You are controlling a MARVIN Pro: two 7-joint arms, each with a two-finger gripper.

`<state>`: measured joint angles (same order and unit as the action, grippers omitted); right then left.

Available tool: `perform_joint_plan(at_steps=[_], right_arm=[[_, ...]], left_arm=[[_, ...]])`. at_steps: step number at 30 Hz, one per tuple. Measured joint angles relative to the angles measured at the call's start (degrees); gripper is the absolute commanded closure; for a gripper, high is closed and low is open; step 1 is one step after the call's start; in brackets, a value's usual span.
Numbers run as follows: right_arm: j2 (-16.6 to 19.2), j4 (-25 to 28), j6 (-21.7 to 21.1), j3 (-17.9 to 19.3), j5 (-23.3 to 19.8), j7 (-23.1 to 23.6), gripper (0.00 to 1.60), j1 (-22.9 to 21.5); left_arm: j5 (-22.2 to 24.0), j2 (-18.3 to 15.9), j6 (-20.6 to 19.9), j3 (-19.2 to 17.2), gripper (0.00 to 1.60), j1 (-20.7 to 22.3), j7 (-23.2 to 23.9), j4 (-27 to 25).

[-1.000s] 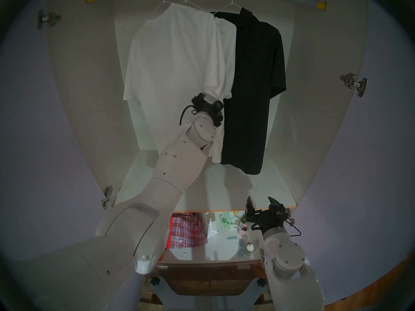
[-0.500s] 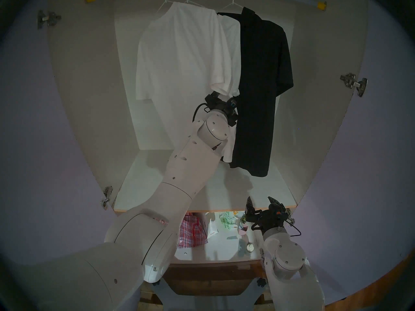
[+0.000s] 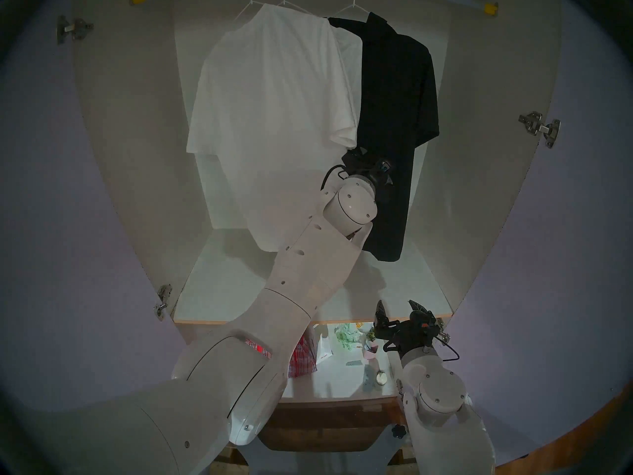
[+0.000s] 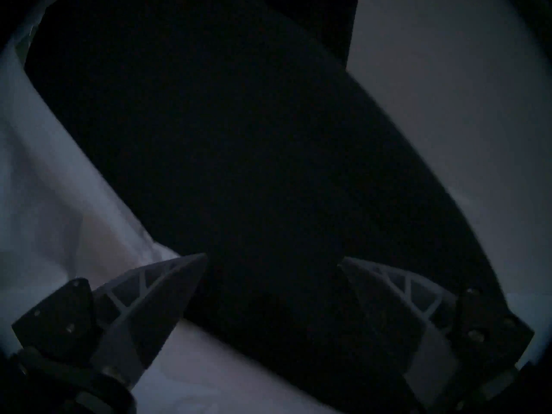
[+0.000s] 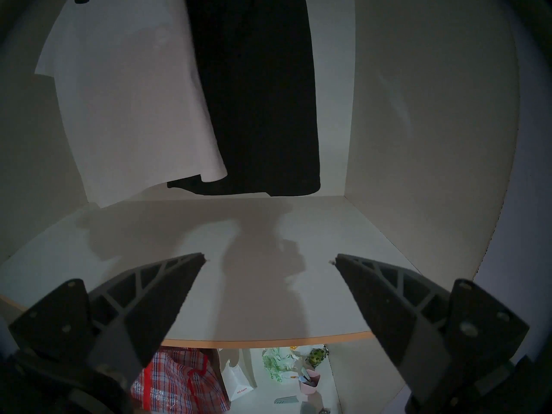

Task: Move and arrange clothes and pants in the wardrobe

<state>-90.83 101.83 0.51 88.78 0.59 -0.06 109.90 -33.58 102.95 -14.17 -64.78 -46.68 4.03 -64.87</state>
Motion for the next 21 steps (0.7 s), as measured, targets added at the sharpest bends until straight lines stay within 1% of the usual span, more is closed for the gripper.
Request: perform_joint_plan(at_steps=[1, 4, 6, 7, 8, 11, 12, 14, 16, 17, 19, 20, 21], right_arm=[[0.0, 0.01, 0.0, 0.0, 0.0, 0.0, 0.0, 0.0], [-0.01, 0.02, 0.0, 0.01, 0.0, 0.0, 0.0, 0.0], [-0.01, 0.01, 0.0, 0.0, 0.0, 0.0, 0.0, 0.0], [-0.01, 0.01, 0.0, 0.01, 0.0, 0.0, 0.0, 0.0], [-0.01, 0.01, 0.01, 0.01, 0.0, 0.0, 0.0, 0.0], [-0.01, -0.01, 0.01, 0.0, 0.01, 0.0, 0.0, -0.03], [-0.01, -0.02, 0.01, 0.01, 0.01, 0.0, 0.0, -0.03], [-0.02, -0.02, 0.01, 0.01, 0.01, 0.0, 0.0, -0.02], [-0.02, -0.02, 0.01, 0.01, 0.01, 0.0, 0.0, -0.01], [-0.02, -0.01, 0.01, 0.01, 0.01, 0.0, 0.0, -0.01], [-0.02, 0.01, 0.01, 0.01, 0.01, 0.0, 0.0, -0.01], [-0.02, 0.01, 0.01, 0.01, 0.01, 0.0, 0.0, -0.01], [-0.02, 0.03, 0.0, 0.01, 0.01, 0.0, 0.0, 0.02]], left_arm=[[0.07, -0.19, 0.04, -0.01, 0.0, -0.27, -0.06, -0.37], [0.82, -2.32, 1.31, -0.03, 0.0, -3.22, -0.07, -4.73], [1.6, -3.97, 3.75, -0.16, 0.0, -5.46, -0.22, -8.0], [2.01, -4.85, 6.4, -0.35, 0.0, -7.09, -0.69, -10.47], [2.27, -5.05, 7.68, -0.49, 0.0, -8.35, -1.6, -12.47], [2.79, -5.68, 10.8, -0.43, 0.0, -11.59, -3.78, -18.27], [2.95, -5.86, 11.11, -0.37, 0.0, -12.74, -4.54, -20.46], [3.2, -6.21, 10.68, -0.48, 0.0, -14.66, -5.59, -24.18], [3.34, -6.35, 9.26, -0.99, 0.0, -16.55, -6.12, -27.69], [3.46, -6.41, 7.96, -1.27, 0.0, -17.75, -6.32, -29.89], [5.42, -6.43, 4.75, -2.38, 0.0, -19.71, -5.09, -33.53], [5.92, -6.47, 3.97, -2.7, 0.0, -20.26, -4.8, -34.52], [6.6, -6.64, 2.55, -2.91, 0.0, -21.56, -4.04, -36.71]])
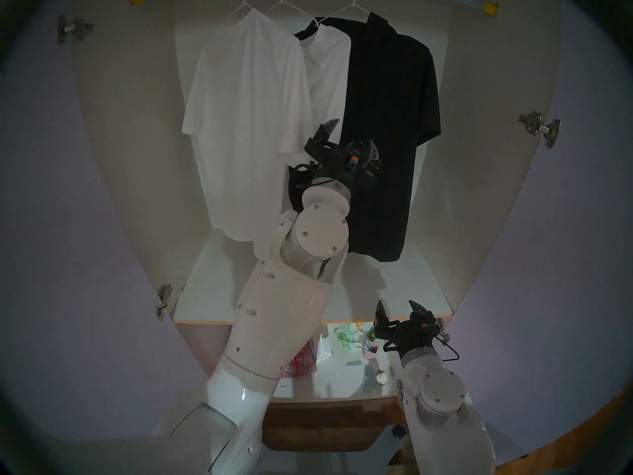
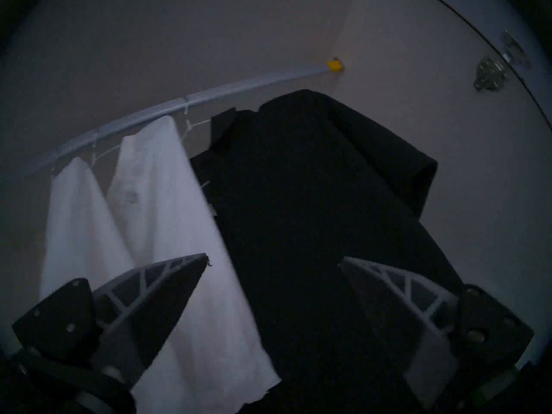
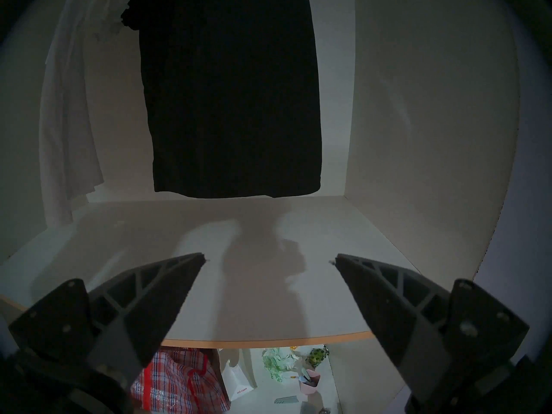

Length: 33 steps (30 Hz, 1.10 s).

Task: Move and arrange clothes and pants in the wardrobe

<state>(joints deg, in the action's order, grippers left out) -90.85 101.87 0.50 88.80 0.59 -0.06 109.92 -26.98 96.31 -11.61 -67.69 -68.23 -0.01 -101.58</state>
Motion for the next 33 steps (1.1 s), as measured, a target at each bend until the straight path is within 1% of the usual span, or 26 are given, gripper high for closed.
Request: perform_joint_plan(at_steps=[1, 4, 15, 20, 22, 24, 26, 29, 31, 33], right_arm=[[0.0, 0.01, 0.0, 0.0, 0.0, 0.0, 0.0, 0.0], [0.0, 0.02, 0.0, 0.0, 0.0, 0.0, 0.0, 0.0], [-0.01, 0.01, 0.0, 0.0, 0.0, 0.01, 0.0, 0.0], [-0.01, 0.01, 0.0, 0.0, 0.0, 0.01, 0.0, 0.0], [-0.01, 0.01, 0.0, 0.0, 0.0, 0.01, 0.0, -0.01], [-0.01, 0.01, 0.0, 0.0, 0.0, 0.01, 0.0, 0.0], [-0.02, 0.01, 0.0, 0.0, 0.0, 0.02, 0.0, 0.0], [-0.02, 0.0, 0.01, 0.0, 0.0, 0.02, 0.0, -0.01], [-0.02, -0.01, 0.01, 0.01, 0.0, 0.02, 0.0, -0.01], [-0.02, -0.01, 0.01, 0.01, 0.0, 0.02, 0.0, -0.01]], left_arm=[[0.22, -0.03, -0.94, -0.05, 0.0, -0.77, 0.19, -0.66], [0.57, -0.12, -1.98, -0.09, 0.0, -3.11, 0.81, 0.03], [0.74, -0.18, -2.49, -0.18, 0.0, -2.98, 1.56, 1.05], [0.83, -0.29, -2.19, -0.33, 0.0, -5.06, 0.97, 0.21], [3.16, -0.61, -2.01, -0.42, 0.0, -6.95, -0.29, 0.01], [7.7, -0.89, -1.61, -1.12, 0.0, -7.96, -1.09, 0.14], [9.54, -1.05, -1.33, -1.94, 0.0, -8.18, -1.34, 0.17], [15.5, -1.29, -1.01, -3.96, 0.0, -8.59, -1.12, -0.27], [18.67, -1.38, -1.18, -4.8, 0.0, -8.71, -1.06, -0.54], [22.23, -1.37, -2.41, -5.57, 0.0, -8.7, -0.64, -0.93]])
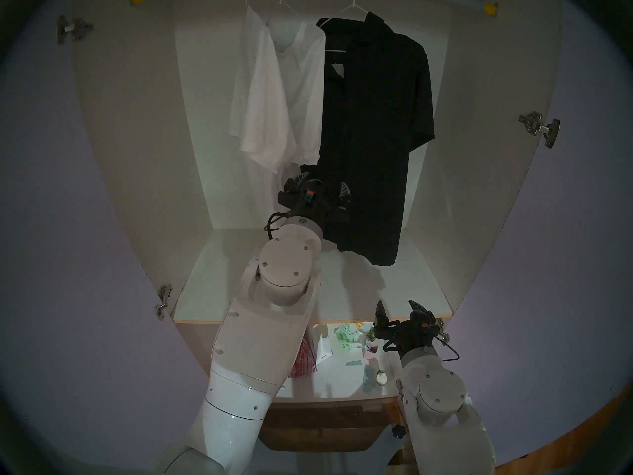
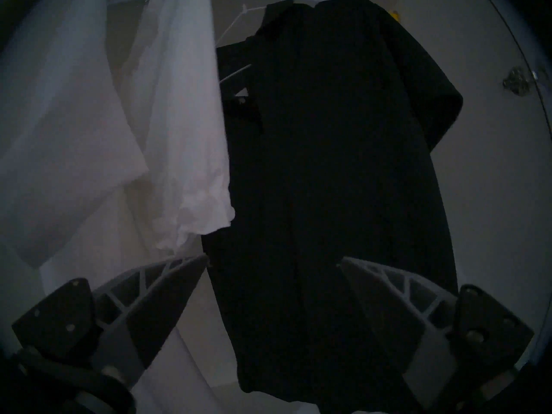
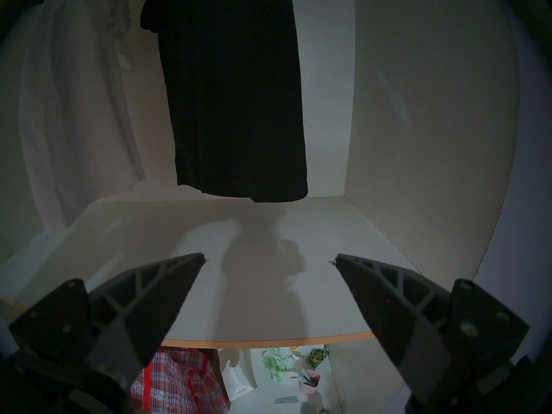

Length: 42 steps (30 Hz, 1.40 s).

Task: Move and arrange clothes and pants in the wardrobe

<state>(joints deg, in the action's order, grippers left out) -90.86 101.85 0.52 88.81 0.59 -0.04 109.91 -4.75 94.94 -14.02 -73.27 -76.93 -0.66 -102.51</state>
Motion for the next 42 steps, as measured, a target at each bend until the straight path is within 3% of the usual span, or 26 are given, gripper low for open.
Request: perform_joint_plan(at_steps=[5, 13, 20, 23, 28, 33, 42], right_arm=[[0.0, -0.01, 0.0, 0.0, 0.0, 0.0, 0.0, 0.0], [0.0, -0.01, -0.01, 0.0, 0.02, 0.02, 0.0, 0.0], [-0.01, 0.02, -0.01, 0.01, 0.02, 0.02, 0.0, 0.0], [-0.02, 0.03, -0.01, 0.01, 0.02, 0.02, 0.0, 0.0], [-0.02, 0.03, -0.01, 0.01, 0.02, 0.02, 0.0, 0.0], [-0.02, 0.02, -0.01, 0.01, 0.02, 0.02, 0.0, 0.0], [-0.02, 0.01, -0.01, 0.02, 0.02, 0.02, 0.0, 0.0]], left_arm=[[9.02, 0.75, -7.34, -5.91, 0.0, 1.63, 1.36, 0.0], [23.41, 1.68, -22.62, -14.42, 0.0, 2.29, 3.32, -0.92], [35.92, 2.1, -23.1, -21.28, 0.0, 2.09, 2.34, -1.89], [39.65, 1.31, -22.83, -21.46, 0.0, 0.1, 1.48, -3.95], [40.07, -0.25, -20.91, -20.52, 0.0, -5.79, 0.21, -10.64], [40.99, -1.1, -19.45, -20.29, 0.0, -10.44, -0.84, -13.69], [42.84, -1.91, -11.95, -20.64, 0.0, -11.38, -5.98, -14.27]])
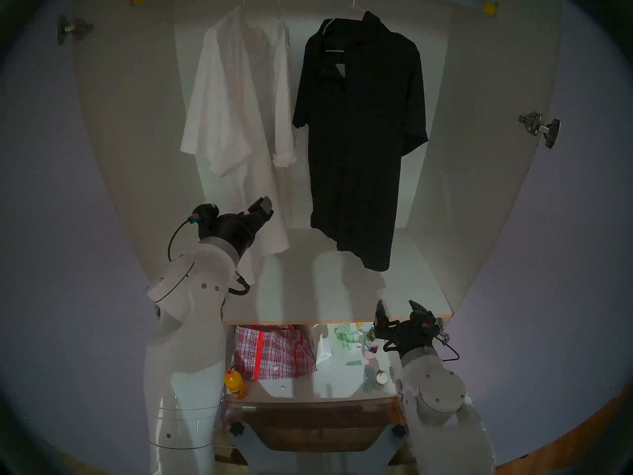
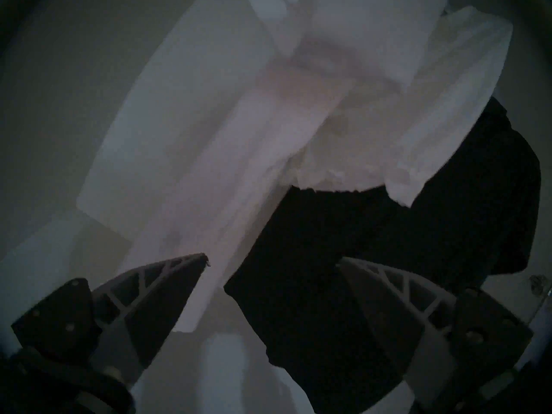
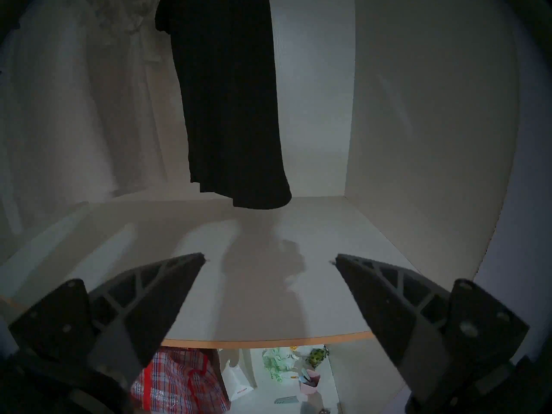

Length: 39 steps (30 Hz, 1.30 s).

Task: Move and arrange clothes and pants in the wardrobe

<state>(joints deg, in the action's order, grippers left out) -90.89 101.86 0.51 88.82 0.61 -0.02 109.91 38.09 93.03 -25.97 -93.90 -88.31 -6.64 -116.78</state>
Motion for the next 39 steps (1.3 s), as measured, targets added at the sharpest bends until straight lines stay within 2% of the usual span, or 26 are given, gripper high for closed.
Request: perform_joint_plan(at_steps=[4, 6, 9, 12, 25, 33, 39], right_arm=[[0.0, 0.0, 0.0, 0.0, 0.0, 0.01, 0.0, 0.0], [0.0, 0.01, 0.0, 0.0, 0.0, 0.01, 0.0, 0.0], [0.0, 0.01, 0.0, 0.0, 0.0, 0.01, 0.0, 0.0], [0.0, 0.01, 0.0, 0.0, 0.0, 0.01, 0.0, 0.0], [-0.01, 0.01, 0.0, 0.01, 0.0, 0.01, 0.0, 0.0], [-0.01, 0.02, 0.0, 0.01, 0.0, 0.01, 0.0, 0.0], [-0.01, 0.02, 0.0, 0.01, 0.0, 0.02, 0.0, 0.01]], left_arm=[[4.73, 0.01, 0.76, -1.03, 0.0, 0.55, -2.07, 0.18], [9.53, 0.04, 0.94, -1.62, 0.0, 1.03, -4.24, 0.71], [11.41, 0.03, 1.46, -1.78, 0.0, 1.4, -6.12, 1.21], [11.79, 0.05, 5.04, -1.7, 0.0, 1.67, -9.59, 1.96], [9.28, 0.05, 15.28, -0.86, 0.0, 1.35, -15.81, 1.35], [10.42, 0.12, 18.1, -1.28, 0.0, 1.19, -17.52, 1.44], [10.88, 0.16, 18.59, -1.95, 0.0, 1.6, -17.75, 1.91]])
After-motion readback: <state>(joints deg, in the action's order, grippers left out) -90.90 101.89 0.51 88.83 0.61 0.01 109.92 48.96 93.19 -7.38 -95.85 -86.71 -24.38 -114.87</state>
